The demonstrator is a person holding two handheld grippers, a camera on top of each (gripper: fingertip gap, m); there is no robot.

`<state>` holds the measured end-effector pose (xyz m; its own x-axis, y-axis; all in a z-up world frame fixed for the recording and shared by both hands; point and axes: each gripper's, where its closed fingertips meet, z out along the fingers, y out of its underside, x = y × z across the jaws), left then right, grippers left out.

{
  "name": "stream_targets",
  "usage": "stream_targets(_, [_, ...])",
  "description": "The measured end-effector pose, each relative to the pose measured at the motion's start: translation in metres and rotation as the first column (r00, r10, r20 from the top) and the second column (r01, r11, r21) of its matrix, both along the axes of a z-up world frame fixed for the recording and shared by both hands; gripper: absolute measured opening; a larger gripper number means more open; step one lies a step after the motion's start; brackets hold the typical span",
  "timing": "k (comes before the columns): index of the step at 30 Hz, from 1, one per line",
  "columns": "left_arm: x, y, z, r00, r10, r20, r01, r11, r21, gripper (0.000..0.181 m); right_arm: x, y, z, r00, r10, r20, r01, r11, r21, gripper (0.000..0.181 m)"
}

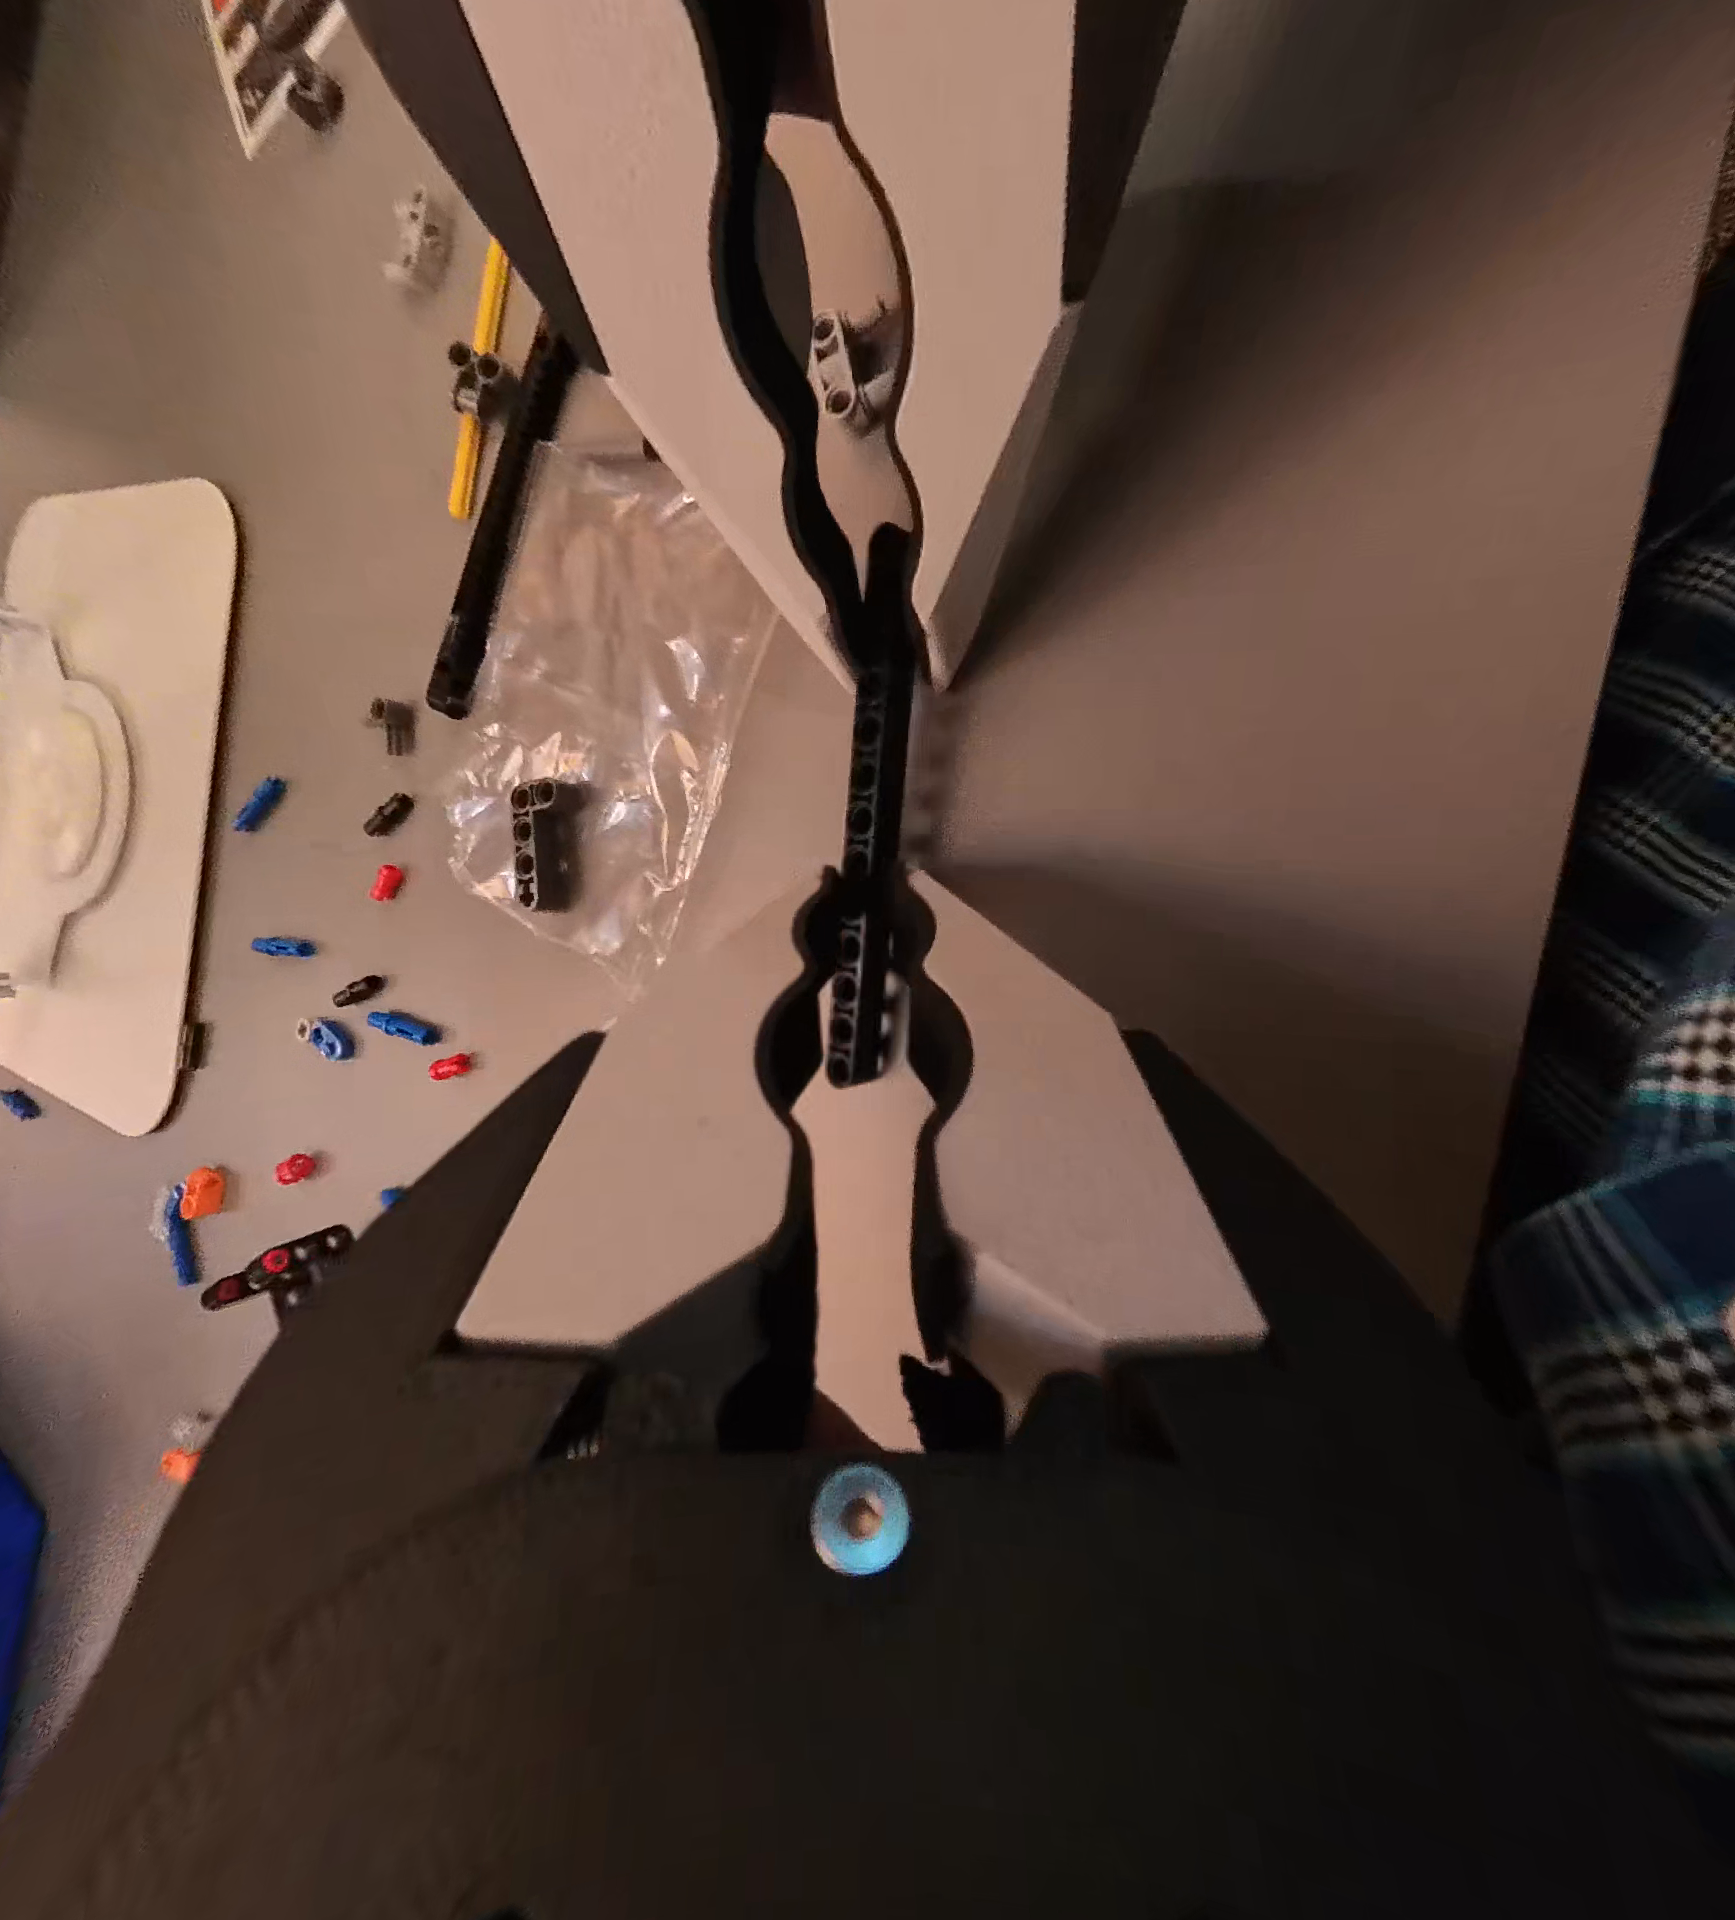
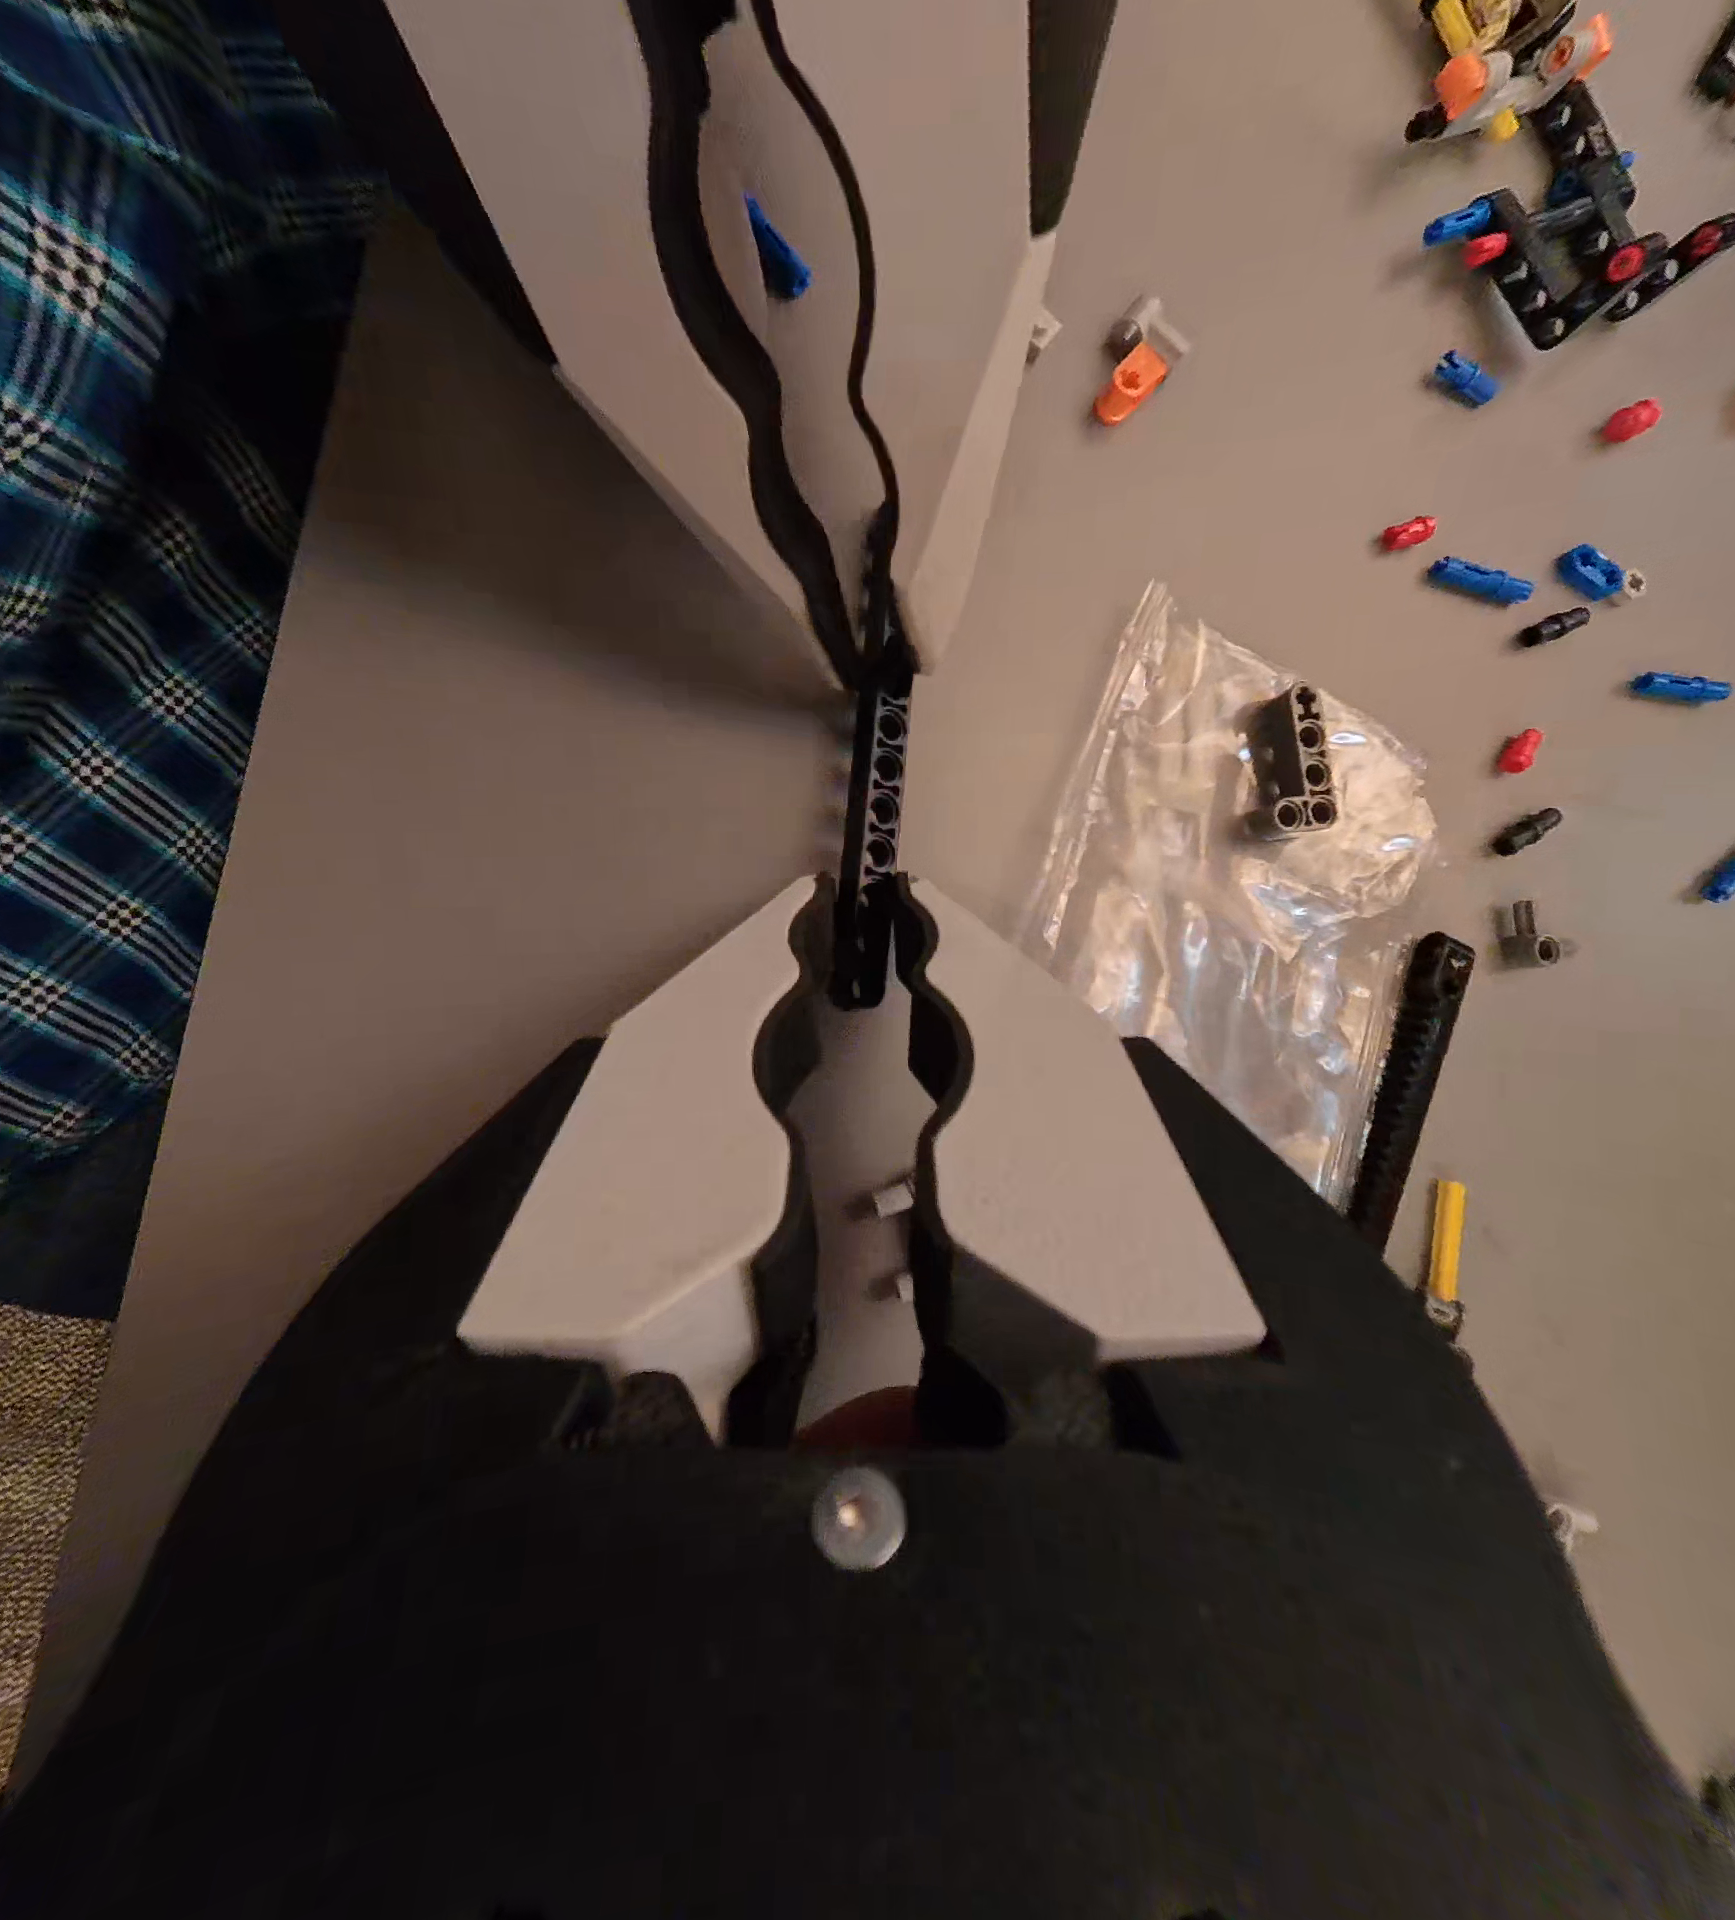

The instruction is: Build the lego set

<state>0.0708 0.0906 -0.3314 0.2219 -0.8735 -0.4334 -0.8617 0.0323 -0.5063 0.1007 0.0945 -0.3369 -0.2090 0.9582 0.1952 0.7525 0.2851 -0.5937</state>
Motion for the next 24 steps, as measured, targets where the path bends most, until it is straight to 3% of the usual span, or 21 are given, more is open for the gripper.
stream_targets(4, [-0.002, 0.001, -0.003, 1.0, 0.008, -0.02, -0.009, 1.0, -0.006, 0.004, 0.003, 0.001, 0.003, 1.0, -0.001, 0.003, 0.002, 0.999, -0.052, 0.027])
stream_targets(7, [-0.004, 0.001, -0.003, 1.0, 0.013, -0.029, -0.013, 1.0, 0.005, 0.003, 0.0, 0.012, 0.021, 0.998, -0.044, -0.048, 0.038, 0.992, -0.118, 0.028])
stream_targets(11, [-0.006, 0.004, -0.001, 0.999, 0.019, -0.049, -0.015, 0.997, 0.077, 0.0, -0.019, 0.064, 0.042, 0.964, -0.238, -0.121, 0.219, 0.964, -0.152, 0.02])
stream_targets(17, [-0.008, 0.001, -0.002, 0.998, 0.017, -0.059, -0.009, 0.992, 0.127, 0.003, -0.048, 0.122, 0.017, 0.948, -0.317, -0.033, 0.31, 0.941, -0.137, 0.021])
stream_targets(24, [-0.015, 0.004, 0.009, 0.999, 0.041, -0.003, -0.04, 0.99, 0.134, 0.008, -0.069, 0.141, -0.001, 0.939, -0.343, 0.016, 0.342, 0.929, -0.144, 0.014])
